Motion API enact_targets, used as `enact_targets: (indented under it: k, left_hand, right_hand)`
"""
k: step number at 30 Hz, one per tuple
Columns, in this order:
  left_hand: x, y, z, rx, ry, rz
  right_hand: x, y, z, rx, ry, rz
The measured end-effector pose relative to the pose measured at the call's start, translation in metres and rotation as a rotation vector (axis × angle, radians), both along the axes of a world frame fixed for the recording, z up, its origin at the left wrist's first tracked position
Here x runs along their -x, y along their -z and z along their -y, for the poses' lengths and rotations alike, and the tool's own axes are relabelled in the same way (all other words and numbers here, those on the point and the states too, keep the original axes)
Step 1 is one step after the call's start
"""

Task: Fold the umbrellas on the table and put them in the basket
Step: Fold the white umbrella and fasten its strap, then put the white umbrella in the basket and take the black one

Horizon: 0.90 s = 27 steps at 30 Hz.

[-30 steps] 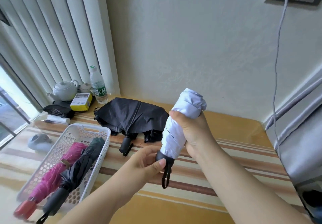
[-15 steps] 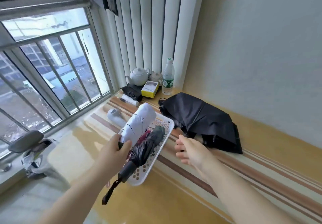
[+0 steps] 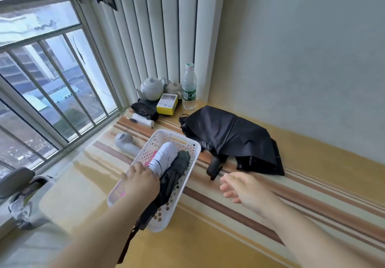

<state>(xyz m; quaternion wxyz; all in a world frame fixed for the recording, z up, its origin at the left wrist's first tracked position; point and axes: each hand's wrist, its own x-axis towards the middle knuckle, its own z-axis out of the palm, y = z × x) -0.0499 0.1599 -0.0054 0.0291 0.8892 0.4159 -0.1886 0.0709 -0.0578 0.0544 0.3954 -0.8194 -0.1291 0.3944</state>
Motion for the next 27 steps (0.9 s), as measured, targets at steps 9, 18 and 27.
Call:
enact_targets:
  k: [9, 18, 27]
  left_hand:
    - [-0.070, -0.037, 0.029, -0.048, 0.318, 0.286]
    - [-0.185, 0.005, 0.076, 0.379, 0.409, 0.415]
    - [-0.240, 0.046, 0.049, 0.612, 0.010, 0.244]
  right_hand:
    - [-0.040, 0.019, 0.025, 0.091, 0.085, 0.083]
    - [-0.113, 0.040, 0.028, 0.102, 0.104, 0.314]
    - [-0.149, 0.088, 0.012, 0.177, 0.048, 0.123]
